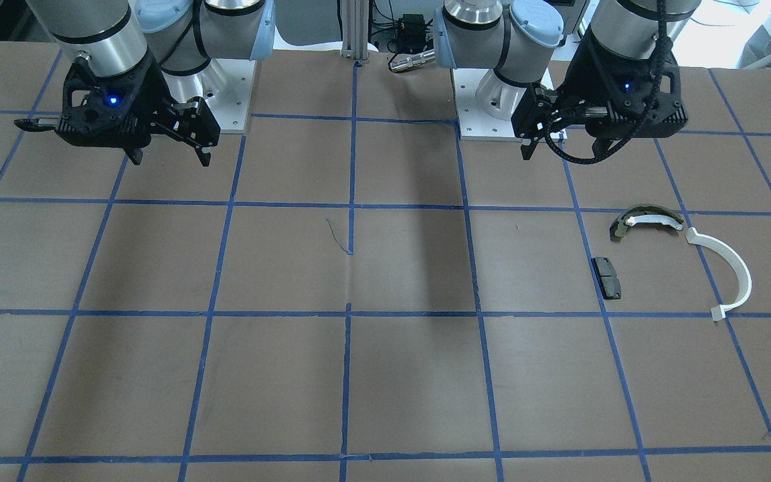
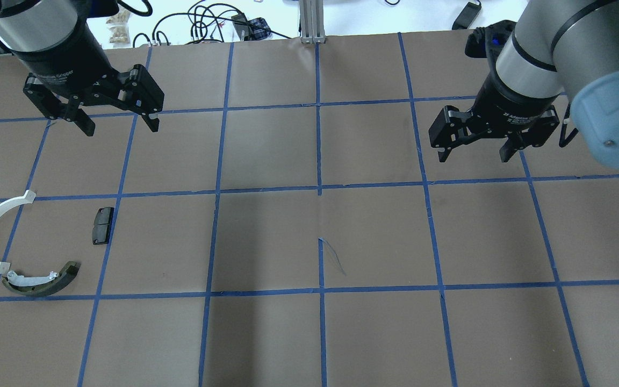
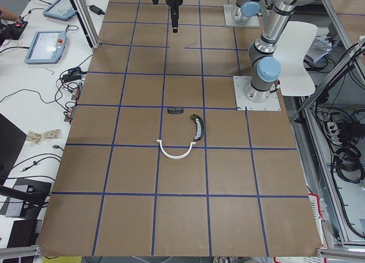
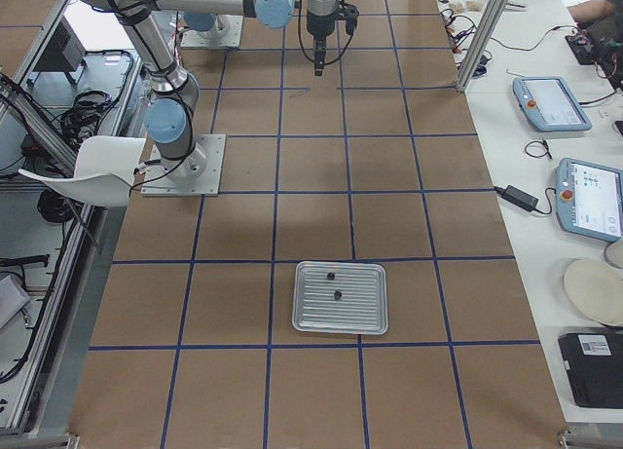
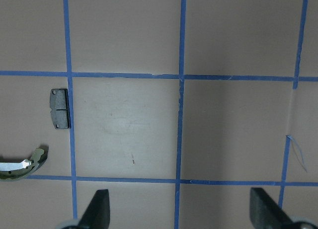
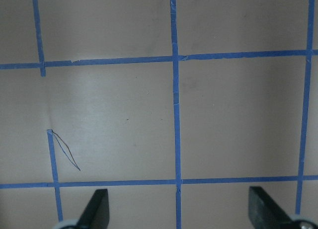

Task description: Place bearing gear from tray to pile

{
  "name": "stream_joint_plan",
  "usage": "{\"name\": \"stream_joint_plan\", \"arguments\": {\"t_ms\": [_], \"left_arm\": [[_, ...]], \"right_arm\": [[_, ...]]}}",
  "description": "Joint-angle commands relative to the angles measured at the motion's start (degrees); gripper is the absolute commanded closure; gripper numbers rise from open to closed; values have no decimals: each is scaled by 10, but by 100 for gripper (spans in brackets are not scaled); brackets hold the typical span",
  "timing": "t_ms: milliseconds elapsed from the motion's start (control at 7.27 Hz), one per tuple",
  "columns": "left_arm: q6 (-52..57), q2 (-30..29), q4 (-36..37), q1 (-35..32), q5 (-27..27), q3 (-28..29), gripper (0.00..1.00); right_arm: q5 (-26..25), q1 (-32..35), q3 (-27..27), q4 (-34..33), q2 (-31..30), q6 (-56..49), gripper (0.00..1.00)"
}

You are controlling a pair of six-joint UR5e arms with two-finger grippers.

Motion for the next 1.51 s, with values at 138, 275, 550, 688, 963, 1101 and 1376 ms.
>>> {"name": "stream_joint_plan", "arguments": {"t_ms": [138,275,550,688,963,1101,1376], "left_arm": [[-2,0,0,0,0,-1,0],[-2,-1,0,0,-1,-1,0],[1,0,0,0,0,-1,0],[1,-1,3,0,0,-2,0],[1,-1,4,0,0,-3,0],[1,-1,5,0,0,-2,0],[1,0,5,0,0,-1,0]], "right_arm": [[-2,-1,-5,-5,-1,0,0],[-1,-1,-5,-5,-1,-1,0],[0,-10,1,-11,2,0,0],[2,-22,2,-10,3,-3,0],[1,-32,0,-5,3,-4,0],[0,-33,1,-12,7,-10,0],[0,-112,1,0,7,-13,0]]}}
